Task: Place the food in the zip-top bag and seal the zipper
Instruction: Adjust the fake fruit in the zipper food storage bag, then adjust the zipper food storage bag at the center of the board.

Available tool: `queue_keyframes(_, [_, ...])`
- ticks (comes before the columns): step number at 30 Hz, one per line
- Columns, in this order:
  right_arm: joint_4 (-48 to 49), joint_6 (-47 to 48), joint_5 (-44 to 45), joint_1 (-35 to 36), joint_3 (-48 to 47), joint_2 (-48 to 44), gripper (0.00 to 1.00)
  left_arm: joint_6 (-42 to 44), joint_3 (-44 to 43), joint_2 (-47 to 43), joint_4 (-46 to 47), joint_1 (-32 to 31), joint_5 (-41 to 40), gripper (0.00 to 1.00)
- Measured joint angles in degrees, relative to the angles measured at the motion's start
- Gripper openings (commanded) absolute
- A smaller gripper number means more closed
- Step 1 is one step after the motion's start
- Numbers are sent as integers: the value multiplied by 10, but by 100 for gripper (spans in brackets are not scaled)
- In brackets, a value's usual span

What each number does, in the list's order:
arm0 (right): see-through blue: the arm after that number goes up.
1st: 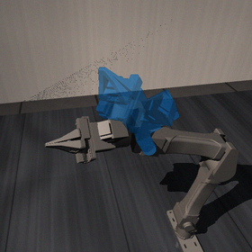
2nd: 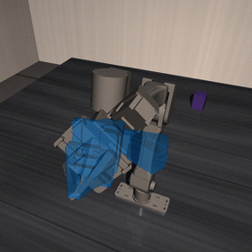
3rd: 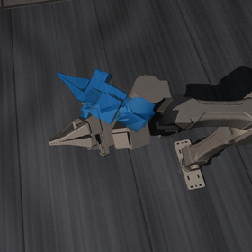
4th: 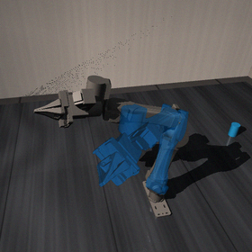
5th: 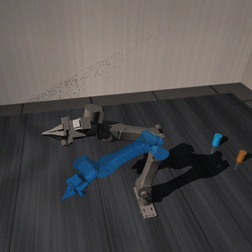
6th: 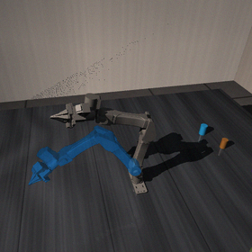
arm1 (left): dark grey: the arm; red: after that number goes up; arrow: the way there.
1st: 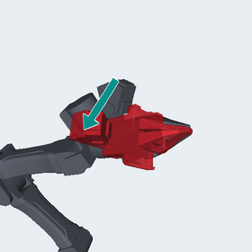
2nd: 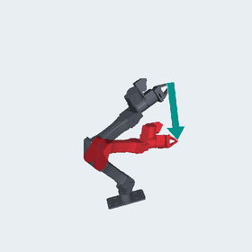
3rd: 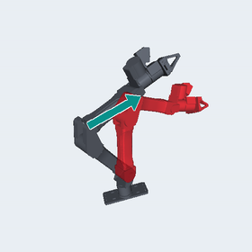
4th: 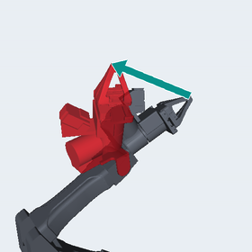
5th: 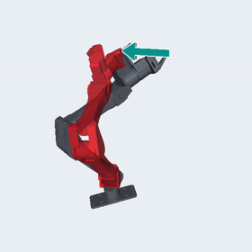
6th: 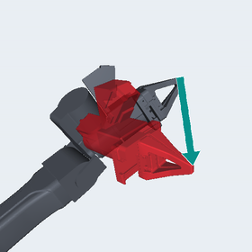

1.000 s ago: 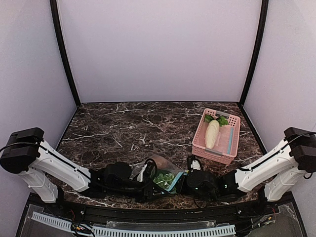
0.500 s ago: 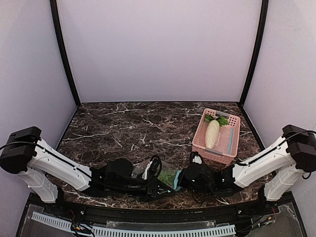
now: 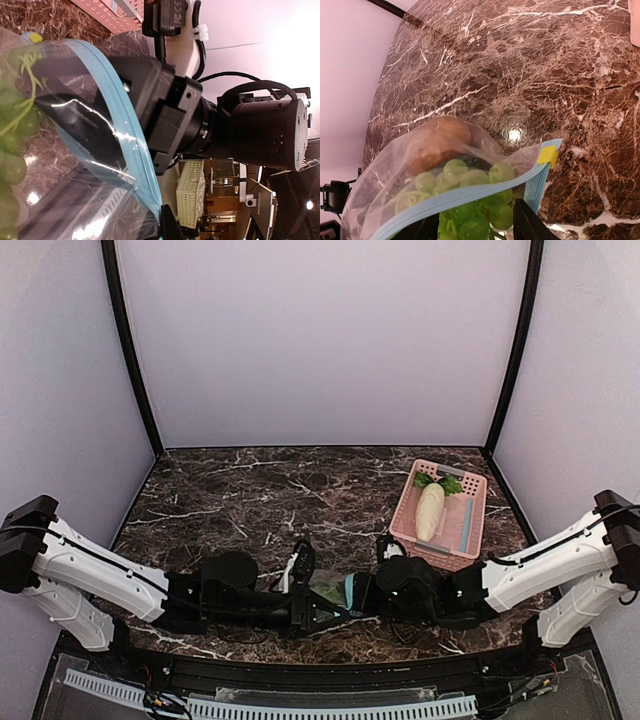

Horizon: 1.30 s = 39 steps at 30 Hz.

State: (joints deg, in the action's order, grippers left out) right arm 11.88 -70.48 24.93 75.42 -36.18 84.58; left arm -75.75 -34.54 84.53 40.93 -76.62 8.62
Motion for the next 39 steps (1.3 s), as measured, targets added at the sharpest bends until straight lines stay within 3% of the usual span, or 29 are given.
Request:
queue_keyframes(6, [-53,43,-37,26,0,-51,68,40,-31,-40,-94,8,-31,1])
queue_keyframes(14, [-113,53,-69,42,9,-147,70,58,-31,-58,-139,30,-35,1])
queue_keyframes(21, [-153,55,-68,37,48,-214,61,63,-31,-66,-150,39,-35,1])
queue_keyframes(27, [-165,88,-100,-14,74,-196,55,66,-31,-80,-163,42,-33,1])
queue_keyframes(34, [-101,105,-165,-62,74,-149,52,70,-31,-96,-184,44,-33,1])
queue_keyframes(39, [-35,69,-193,-66,74,-99,42,72,-31,-101,-193,44,-34,1])
